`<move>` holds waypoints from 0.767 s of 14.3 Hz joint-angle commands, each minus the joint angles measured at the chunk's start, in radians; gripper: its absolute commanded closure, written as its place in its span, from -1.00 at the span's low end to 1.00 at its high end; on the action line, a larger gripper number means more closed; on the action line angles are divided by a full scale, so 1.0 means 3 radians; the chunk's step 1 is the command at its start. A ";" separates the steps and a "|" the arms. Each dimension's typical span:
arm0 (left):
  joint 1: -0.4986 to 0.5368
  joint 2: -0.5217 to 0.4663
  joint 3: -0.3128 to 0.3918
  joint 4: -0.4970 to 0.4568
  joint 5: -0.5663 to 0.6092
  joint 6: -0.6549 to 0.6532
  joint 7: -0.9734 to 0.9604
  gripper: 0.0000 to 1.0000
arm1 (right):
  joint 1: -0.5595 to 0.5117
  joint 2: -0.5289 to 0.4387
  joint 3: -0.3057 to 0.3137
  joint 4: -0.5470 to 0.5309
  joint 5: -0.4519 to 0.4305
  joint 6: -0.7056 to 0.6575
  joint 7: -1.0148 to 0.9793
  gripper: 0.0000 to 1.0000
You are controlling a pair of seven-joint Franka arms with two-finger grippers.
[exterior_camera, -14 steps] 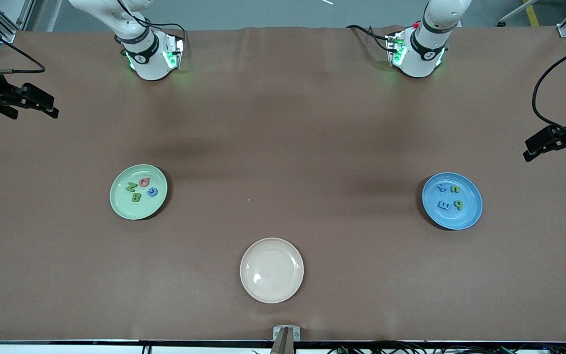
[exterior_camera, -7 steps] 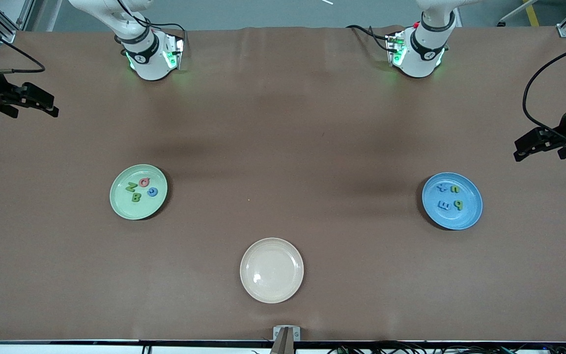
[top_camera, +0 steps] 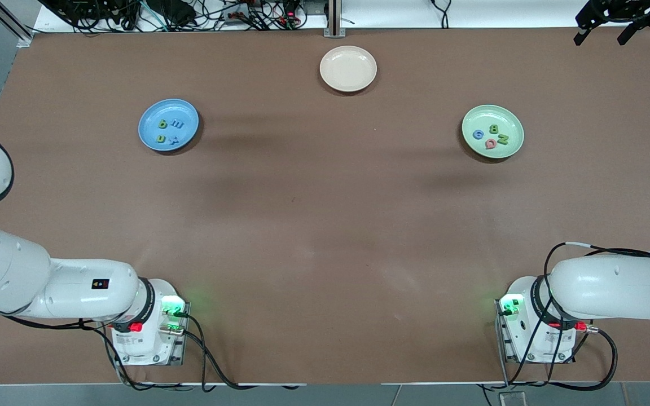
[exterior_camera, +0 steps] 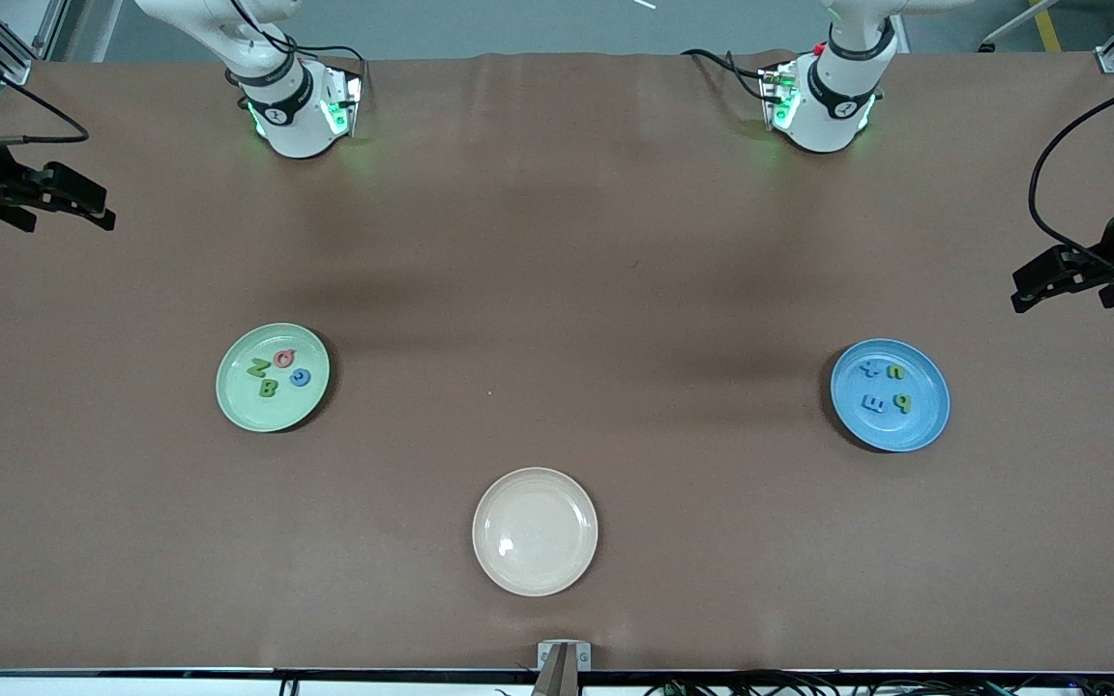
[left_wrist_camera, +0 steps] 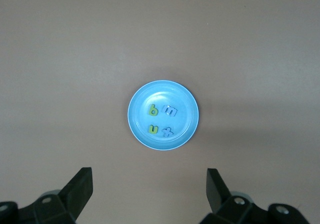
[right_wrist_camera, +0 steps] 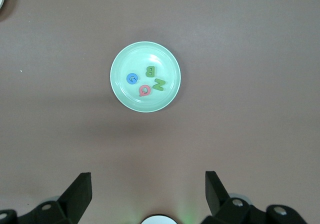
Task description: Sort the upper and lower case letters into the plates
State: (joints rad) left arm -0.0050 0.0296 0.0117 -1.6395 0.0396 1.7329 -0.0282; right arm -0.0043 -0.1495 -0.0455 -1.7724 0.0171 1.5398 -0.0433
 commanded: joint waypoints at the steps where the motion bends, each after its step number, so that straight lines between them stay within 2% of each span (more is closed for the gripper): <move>1: -0.0009 -0.0027 0.0012 0.0095 -0.0050 -0.0085 0.0007 -1.00 | -0.0011 -0.0090 0.0009 -0.0064 -0.0037 0.0001 -0.0009 -1.00; 8: -0.0009 0.0004 0.0012 0.0162 -0.0055 -0.0121 0.0017 -1.00 | -0.0011 -0.0090 0.0009 -0.0064 -0.0037 0.0006 -0.0009 -1.00; 11: 0.0016 0.0004 0.0028 0.0162 -0.0178 -0.0121 0.0017 -1.00 | -0.0011 -0.0090 0.0009 -0.0064 -0.0037 0.0006 -0.0009 -1.00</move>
State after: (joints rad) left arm -0.0026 0.0293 0.0121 -1.6101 0.0219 1.7198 -0.0283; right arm -0.0043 -0.1496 -0.0455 -1.7724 0.0171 1.5398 -0.0433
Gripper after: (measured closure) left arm 0.000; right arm 0.000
